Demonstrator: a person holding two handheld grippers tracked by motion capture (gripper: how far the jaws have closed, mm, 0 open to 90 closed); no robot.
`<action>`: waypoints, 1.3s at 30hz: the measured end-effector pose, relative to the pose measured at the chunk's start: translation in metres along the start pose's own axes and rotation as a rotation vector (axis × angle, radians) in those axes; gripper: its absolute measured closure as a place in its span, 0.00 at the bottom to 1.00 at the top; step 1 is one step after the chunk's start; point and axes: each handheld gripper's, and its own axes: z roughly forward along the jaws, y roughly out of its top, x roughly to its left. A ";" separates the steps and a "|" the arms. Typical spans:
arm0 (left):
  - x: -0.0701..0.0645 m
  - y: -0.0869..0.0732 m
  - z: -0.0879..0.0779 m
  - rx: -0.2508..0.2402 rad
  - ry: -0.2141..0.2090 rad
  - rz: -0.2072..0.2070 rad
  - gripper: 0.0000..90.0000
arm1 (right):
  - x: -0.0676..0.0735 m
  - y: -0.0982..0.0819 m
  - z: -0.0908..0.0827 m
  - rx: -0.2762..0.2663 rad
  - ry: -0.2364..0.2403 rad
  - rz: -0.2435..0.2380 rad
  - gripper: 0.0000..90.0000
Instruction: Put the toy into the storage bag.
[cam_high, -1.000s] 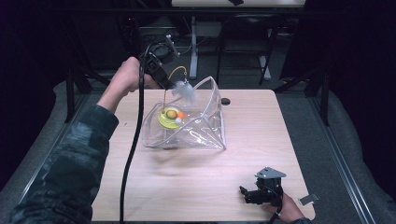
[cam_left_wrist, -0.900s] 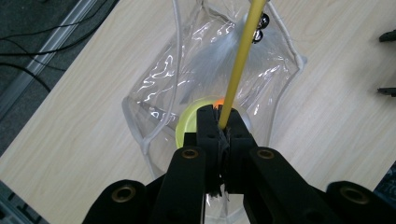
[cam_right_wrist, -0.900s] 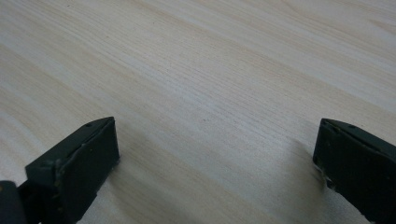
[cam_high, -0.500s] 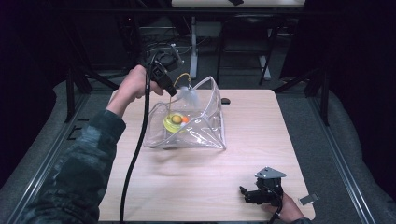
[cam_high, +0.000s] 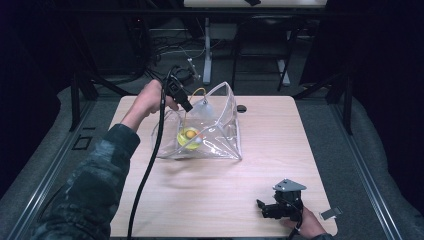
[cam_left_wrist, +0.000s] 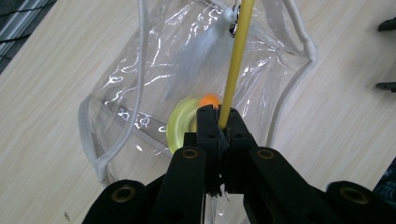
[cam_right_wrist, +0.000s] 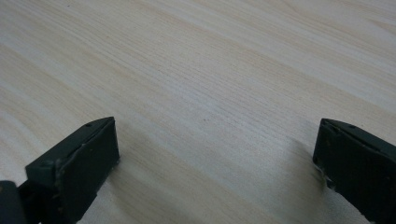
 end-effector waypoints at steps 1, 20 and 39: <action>0.000 -0.001 0.003 -0.001 -0.001 0.000 0.98 | 0.000 0.000 0.000 -0.003 0.005 0.002 0.00; 0.004 -0.006 0.037 0.016 -0.042 -0.012 0.98 | 0.000 0.000 0.000 -0.005 0.005 0.002 0.00; 0.011 -0.012 0.053 0.016 -0.026 -0.053 0.97 | 0.000 0.000 0.000 -0.008 0.008 0.005 0.00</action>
